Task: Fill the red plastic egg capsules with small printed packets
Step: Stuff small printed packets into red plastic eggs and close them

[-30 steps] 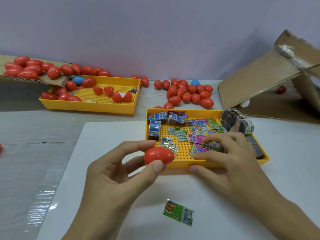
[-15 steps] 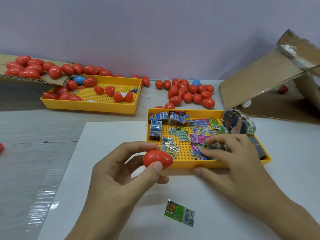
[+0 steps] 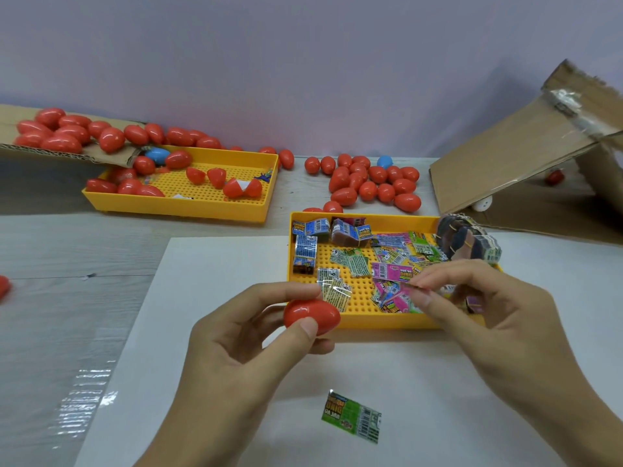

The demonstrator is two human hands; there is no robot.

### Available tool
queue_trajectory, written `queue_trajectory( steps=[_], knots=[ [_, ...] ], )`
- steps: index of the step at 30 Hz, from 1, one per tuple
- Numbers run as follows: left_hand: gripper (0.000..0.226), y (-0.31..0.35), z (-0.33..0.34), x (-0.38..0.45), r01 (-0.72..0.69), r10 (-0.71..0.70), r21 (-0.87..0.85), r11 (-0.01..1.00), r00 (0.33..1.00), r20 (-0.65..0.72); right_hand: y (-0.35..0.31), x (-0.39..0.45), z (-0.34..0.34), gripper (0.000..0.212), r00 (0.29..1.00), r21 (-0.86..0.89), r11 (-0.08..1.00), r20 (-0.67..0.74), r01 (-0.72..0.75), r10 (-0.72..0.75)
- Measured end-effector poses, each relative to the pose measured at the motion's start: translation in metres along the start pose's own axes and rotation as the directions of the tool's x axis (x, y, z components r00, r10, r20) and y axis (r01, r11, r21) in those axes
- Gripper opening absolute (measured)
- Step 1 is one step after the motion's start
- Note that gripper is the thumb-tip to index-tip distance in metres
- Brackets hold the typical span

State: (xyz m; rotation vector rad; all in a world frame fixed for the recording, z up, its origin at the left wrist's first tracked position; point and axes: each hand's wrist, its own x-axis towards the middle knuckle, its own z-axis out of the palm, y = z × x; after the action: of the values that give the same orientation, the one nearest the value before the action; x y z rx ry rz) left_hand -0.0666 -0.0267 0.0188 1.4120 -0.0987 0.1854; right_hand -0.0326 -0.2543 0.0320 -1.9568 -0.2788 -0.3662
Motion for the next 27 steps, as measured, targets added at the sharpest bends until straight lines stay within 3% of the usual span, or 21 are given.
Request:
queue_trajectory(
  steps=[3, 5, 7, 10, 13, 17, 21, 24, 27],
  knots=[
    [0.029, -0.001, 0.001, 0.0, 0.005, -0.005, 0.019, 1.0, 1.0, 0.001, -0.009, -0.004, 0.002, 0.033, 0.994, 0.256, 0.962, -0.028, -0.096, 0.106],
    [0.03, -0.001, 0.002, -0.001, 0.009, -0.009, 0.021, 1.0, 1.0, -0.014, -0.018, -0.009, 0.005, 0.045, 0.989, 0.418, 0.896, 0.046, -0.148, 0.143],
    [0.028, -0.001, 0.004, -0.001, -0.014, 0.014, 0.005, 1.0, 1.0, -0.018, -0.026, -0.015, 0.012, 0.054, 0.972, 0.459, 0.858, 0.154, -0.23, 0.178],
    [0.026, -0.001, 0.008, -0.002, -0.106, 0.102, 0.091, 0.99, 0.994, 0.041, -0.031, -0.024, 0.022, 0.055, 0.94, 0.488, 0.807, 0.239, -0.332, 0.242],
    [0.025, 0.001, 0.012, -0.008, -0.126, 0.113, 0.166, 0.978, 0.99, 0.082, -0.035, -0.029, 0.028, 0.049, 0.931, 0.486, 0.795, 0.231, -0.362, 0.283],
    [0.021, 0.004, 0.018, -0.012, -0.109, 0.087, 0.222, 0.969, 0.99, 0.108, -0.035, -0.033, 0.029, 0.06, 0.95, 0.417, 0.857, 0.206, -0.303, 0.235],
    [0.023, 0.005, 0.017, -0.011, -0.001, -0.023, 0.196, 0.981, 0.992, 0.123, -0.033, -0.032, 0.027, 0.064, 0.967, 0.365, 0.898, 0.152, -0.248, 0.205],
    [0.01, 0.005, 0.017, -0.01, 0.04, -0.063, 0.16, 0.986, 0.988, 0.138, -0.033, -0.032, 0.029, 0.06, 0.975, 0.373, 0.904, 0.147, -0.211, 0.167],
    [0.015, 0.007, 0.018, -0.01, 0.054, -0.077, 0.143, 0.988, 0.985, 0.155, -0.032, -0.034, 0.031, 0.055, 0.988, 0.306, 0.941, 0.097, -0.142, 0.117]
  ],
)
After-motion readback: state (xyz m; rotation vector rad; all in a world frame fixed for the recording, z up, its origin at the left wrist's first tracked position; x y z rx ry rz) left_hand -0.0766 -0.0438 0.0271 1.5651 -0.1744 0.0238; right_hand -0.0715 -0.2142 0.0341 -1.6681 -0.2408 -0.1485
